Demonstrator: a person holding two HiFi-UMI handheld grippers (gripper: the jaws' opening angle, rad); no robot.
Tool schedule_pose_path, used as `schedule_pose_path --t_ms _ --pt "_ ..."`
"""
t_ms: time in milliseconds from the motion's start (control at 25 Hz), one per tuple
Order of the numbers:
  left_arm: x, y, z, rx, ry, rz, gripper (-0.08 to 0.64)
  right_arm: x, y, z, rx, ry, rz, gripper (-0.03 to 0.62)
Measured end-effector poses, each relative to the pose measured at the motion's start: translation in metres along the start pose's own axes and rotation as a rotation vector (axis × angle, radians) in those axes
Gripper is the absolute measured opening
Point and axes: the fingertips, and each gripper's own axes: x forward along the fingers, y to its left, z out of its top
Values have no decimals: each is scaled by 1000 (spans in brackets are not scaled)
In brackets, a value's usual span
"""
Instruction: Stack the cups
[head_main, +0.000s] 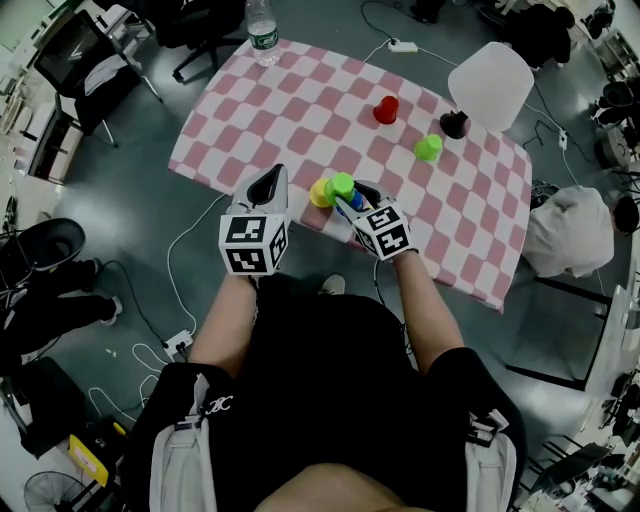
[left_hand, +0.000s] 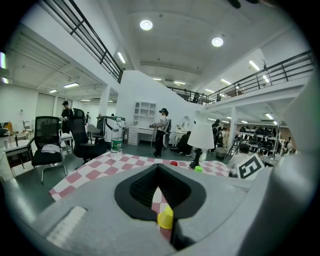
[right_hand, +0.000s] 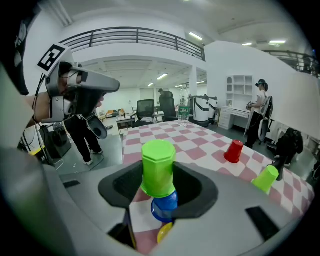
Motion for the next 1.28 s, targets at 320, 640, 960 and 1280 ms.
schedule_pose_path --t_ms 320,640,960,1280 --pt "2 0 -3 -2 5 2 15 4 2 -7 -23 -14 -14 195" --pt "5 -4 3 -2 -9 -8 15 -12 4 12 -1 -102 -1 236" --pt "22 -33 15 24 -33 -70 15 -72 -25 66 46 -322 -132 235" --pt "42 -75 34 39 -62 -166 15 -165 -95 103 126 -526 -543 196"
